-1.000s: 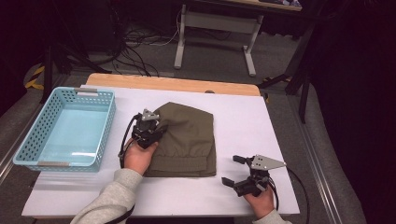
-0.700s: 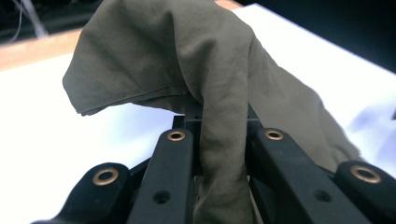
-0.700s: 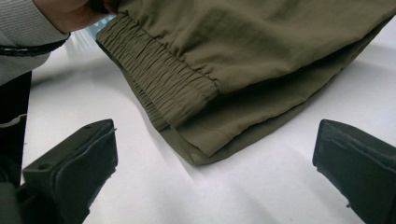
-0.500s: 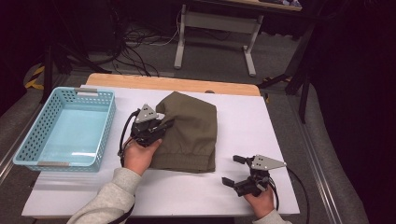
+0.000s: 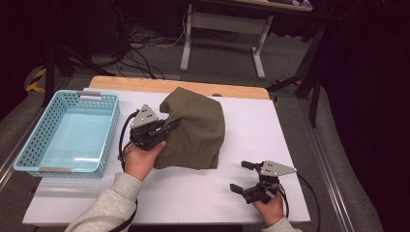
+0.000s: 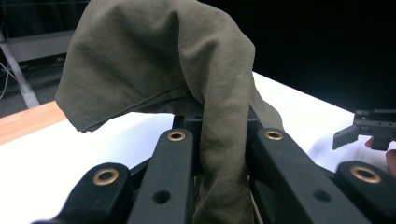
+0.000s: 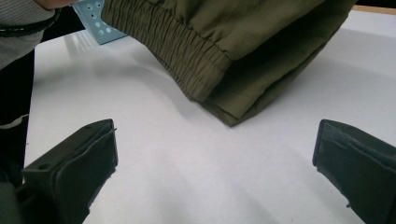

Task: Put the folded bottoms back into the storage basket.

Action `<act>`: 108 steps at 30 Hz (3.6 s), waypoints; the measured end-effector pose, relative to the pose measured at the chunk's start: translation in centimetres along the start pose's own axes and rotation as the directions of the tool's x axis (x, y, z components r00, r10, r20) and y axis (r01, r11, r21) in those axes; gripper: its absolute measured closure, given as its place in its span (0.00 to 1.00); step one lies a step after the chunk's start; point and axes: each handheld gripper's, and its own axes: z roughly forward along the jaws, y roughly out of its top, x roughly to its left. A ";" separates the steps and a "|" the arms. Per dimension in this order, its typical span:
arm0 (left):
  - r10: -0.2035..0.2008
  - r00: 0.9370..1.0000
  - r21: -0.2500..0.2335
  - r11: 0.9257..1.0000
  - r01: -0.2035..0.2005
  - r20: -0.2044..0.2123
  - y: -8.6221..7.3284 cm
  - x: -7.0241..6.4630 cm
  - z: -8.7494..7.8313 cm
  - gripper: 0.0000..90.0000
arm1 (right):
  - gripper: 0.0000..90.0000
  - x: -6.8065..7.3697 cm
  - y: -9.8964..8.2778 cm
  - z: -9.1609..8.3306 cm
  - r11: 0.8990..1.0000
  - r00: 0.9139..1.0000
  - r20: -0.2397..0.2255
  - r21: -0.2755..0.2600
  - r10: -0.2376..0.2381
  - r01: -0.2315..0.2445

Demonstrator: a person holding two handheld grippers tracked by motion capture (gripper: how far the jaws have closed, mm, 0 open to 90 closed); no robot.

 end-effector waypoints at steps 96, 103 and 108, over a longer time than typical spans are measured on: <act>0.003 0.970 -0.014 1.000 -0.006 -0.244 3.6 6.8 -17.9 0.91 | 0.00 0.0 0.0 0.1 1.000 1.000 0.016 0.012 0.000 0.000; -0.003 0.965 -0.016 1.000 -0.001 -0.261 3.4 7.2 -19.2 0.91 | 0.00 0.0 0.0 0.1 1.000 1.000 0.016 0.011 0.000 0.000; -0.014 0.963 -0.018 1.000 0.009 -0.270 3.2 7.5 -20.1 0.91 | 0.00 0.0 0.0 0.1 1.000 1.000 0.016 0.011 0.000 0.000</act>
